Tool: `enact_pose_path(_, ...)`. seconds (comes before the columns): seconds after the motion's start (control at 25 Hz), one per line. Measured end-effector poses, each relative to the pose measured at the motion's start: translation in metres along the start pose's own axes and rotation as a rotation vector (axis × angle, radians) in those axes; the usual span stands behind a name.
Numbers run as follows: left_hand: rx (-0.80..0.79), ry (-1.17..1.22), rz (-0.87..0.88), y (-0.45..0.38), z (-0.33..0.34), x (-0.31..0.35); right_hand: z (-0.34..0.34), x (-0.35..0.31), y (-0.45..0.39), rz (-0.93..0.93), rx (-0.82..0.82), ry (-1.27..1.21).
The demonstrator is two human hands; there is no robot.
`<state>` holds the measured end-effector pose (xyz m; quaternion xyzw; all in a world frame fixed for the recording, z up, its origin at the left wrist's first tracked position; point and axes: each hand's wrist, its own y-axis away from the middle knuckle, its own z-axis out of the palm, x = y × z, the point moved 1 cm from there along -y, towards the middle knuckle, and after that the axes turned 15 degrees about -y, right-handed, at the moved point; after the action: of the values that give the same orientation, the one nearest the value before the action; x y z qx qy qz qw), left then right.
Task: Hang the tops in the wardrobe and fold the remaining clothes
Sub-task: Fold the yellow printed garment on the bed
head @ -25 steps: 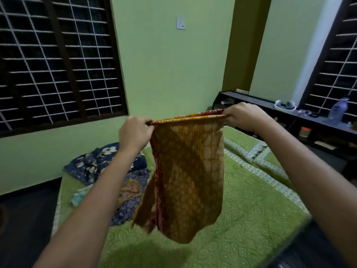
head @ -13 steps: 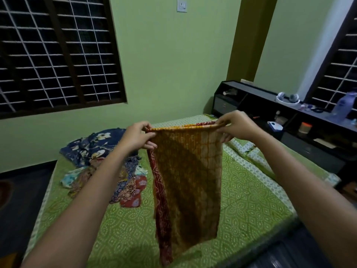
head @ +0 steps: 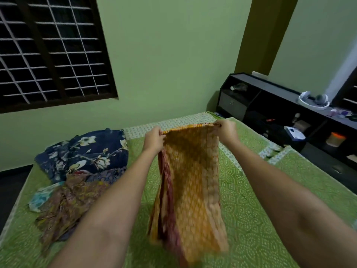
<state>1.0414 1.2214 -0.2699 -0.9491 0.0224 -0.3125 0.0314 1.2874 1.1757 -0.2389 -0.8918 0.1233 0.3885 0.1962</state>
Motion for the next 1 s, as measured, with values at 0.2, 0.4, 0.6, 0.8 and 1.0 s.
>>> enact_pose_path(0.2, 0.169, -0.083, 0.210, -0.037, 0.001, 0.019, -0.003, 0.006, -0.038, -0.110, 0.189, -0.181)
enact_pose_path(0.4, -0.062, -0.161, 0.234, 0.000, 0.102, -0.055, 0.057, 0.118, 0.007, -0.110, 0.021, -0.109)
enact_pose_path(0.6, -0.392, -0.251, 0.161, 0.055, 0.259, -0.174, 0.167, 0.289, 0.091, 0.055, -0.201, -0.068)
enact_pose_path(0.8, -0.571, -0.649, 0.336, 0.123, 0.397, -0.284, 0.268, 0.444, 0.202, 0.223, -0.697, 0.129)
enact_pose_path(1.0, -0.511, -0.811, 0.561, 0.129, 0.430, -0.293, 0.279, 0.472, 0.224, -0.164, -0.688, 0.272)
